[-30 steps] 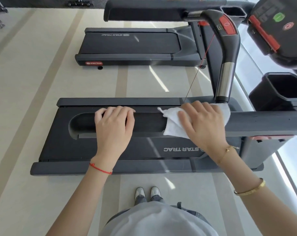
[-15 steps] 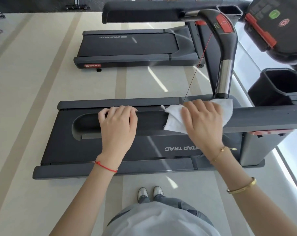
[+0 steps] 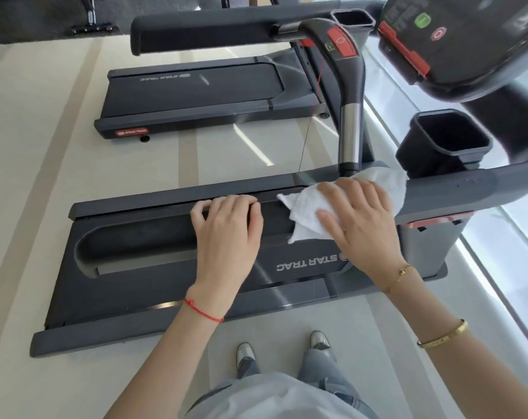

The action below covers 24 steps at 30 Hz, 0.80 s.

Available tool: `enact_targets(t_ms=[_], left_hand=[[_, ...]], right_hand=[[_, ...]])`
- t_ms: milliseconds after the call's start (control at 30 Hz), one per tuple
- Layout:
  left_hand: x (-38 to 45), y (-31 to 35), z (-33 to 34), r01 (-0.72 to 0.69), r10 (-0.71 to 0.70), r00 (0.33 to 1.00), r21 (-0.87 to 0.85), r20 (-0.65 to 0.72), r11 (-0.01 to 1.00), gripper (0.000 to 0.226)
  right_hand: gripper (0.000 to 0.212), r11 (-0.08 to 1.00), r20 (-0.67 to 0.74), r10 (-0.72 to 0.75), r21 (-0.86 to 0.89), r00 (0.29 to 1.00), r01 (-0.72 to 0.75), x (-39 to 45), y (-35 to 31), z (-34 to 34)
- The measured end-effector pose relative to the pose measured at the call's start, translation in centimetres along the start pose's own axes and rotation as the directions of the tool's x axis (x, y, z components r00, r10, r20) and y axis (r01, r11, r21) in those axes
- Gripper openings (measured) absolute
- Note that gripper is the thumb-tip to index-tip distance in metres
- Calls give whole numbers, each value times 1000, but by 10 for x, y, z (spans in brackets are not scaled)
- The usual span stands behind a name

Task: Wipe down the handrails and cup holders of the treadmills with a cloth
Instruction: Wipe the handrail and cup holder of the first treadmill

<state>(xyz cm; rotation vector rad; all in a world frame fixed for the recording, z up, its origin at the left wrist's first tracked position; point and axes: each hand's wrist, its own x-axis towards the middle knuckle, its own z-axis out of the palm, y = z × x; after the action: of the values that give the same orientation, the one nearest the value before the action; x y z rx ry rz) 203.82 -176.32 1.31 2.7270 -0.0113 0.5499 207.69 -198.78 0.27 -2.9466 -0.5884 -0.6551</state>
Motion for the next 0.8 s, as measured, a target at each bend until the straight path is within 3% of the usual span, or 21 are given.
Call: enact_targets(t_ms=[467,567,667,800], left_hand=[[24,166,78,-10,9,1000,-30,-26,999,24],[27,184,87,1,-1,999,-1,-51,1000,23],[28,187,91,15,-12,998,55,-54,998,29],[28,184,92,14,-10,998,62,-64,998,30]], right_hand=[[43,997,-91,77,5,993,-77,-22,201,-17],[44,1000,-79,-9,23,997,10,-11,192,-17],[44,979,-19,-196,46,981,196,-13,174,-9],[55,941,37,-338,9,940,338,-26,209,-8]])
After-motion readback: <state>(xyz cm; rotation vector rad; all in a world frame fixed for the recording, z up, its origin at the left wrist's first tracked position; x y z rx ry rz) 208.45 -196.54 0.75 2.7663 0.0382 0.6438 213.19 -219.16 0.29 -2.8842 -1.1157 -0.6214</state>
